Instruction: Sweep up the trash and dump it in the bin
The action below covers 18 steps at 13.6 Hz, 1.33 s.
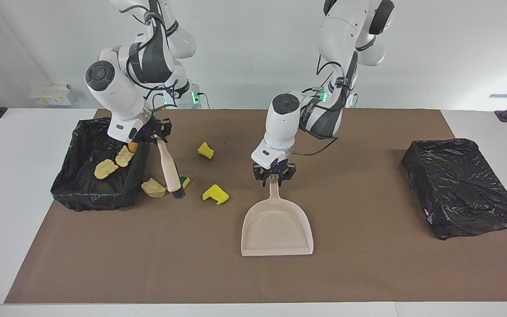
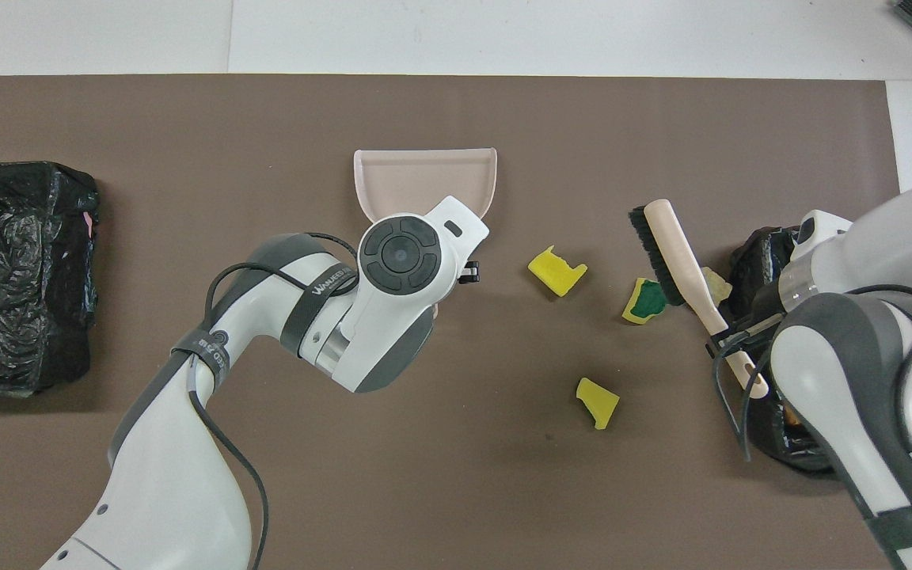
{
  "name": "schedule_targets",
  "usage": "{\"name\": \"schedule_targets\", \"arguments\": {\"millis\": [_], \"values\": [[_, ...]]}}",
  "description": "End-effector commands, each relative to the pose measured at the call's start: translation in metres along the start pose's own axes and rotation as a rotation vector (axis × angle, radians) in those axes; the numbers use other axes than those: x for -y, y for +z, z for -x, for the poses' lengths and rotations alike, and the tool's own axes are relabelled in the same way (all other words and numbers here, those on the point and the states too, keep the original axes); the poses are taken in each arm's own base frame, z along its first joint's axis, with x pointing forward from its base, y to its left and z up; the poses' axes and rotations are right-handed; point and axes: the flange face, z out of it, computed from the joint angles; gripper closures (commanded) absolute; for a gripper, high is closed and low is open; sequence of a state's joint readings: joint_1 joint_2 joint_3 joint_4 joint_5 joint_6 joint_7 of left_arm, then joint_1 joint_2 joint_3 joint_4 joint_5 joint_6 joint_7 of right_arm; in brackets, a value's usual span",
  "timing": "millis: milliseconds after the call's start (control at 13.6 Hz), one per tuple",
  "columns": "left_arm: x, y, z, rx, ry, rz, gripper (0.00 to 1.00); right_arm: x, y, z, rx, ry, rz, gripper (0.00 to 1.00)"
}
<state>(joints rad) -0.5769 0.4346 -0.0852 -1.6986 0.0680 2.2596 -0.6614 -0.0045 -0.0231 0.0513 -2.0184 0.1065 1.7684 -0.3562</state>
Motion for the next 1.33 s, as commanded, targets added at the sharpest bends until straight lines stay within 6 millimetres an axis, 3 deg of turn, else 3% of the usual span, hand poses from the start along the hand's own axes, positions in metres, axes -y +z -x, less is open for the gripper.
{"name": "schedule_targets", "arguments": {"millis": [0, 147, 294, 663, 810, 957, 1252], "values": [[0.011, -0.012, -0.006, 0.008, -0.022, -0.02, 1.0, -0.002, 0.0, -0.001, -0.007, -0.017, 0.019, 1.0], [0.025, -0.014, -0.016, 0.01, -0.021, -0.02, 1.0, -0.003, -0.001, -0.003, -0.022, -0.019, 0.027, 1.0], [0.042, -0.025, -0.027, 0.068, 0.094, -0.059, 1.0, -0.01, -0.003, -0.005, -0.021, -0.043, 0.099, 1.0], [0.117, -0.068, -0.077, 0.22, 0.371, -0.016, 1.0, -0.021, 0.002, -0.014, -0.026, -0.092, 0.155, 1.0], [0.124, -0.077, -0.088, 0.2, 0.465, -0.012, 1.0, -0.023, 0.002, -0.017, -0.032, -0.123, 0.18, 1.0], [0.138, -0.076, -0.1, 0.192, 0.496, -0.007, 1.0, -0.031, 0.006, -0.021, -0.026, -0.14, 0.211, 1.0], [0.143, -0.073, -0.11, 0.168, 0.584, 0.02, 1.0, -0.043, 0.007, -0.017, -0.021, -0.122, 0.227, 1.0]]}}
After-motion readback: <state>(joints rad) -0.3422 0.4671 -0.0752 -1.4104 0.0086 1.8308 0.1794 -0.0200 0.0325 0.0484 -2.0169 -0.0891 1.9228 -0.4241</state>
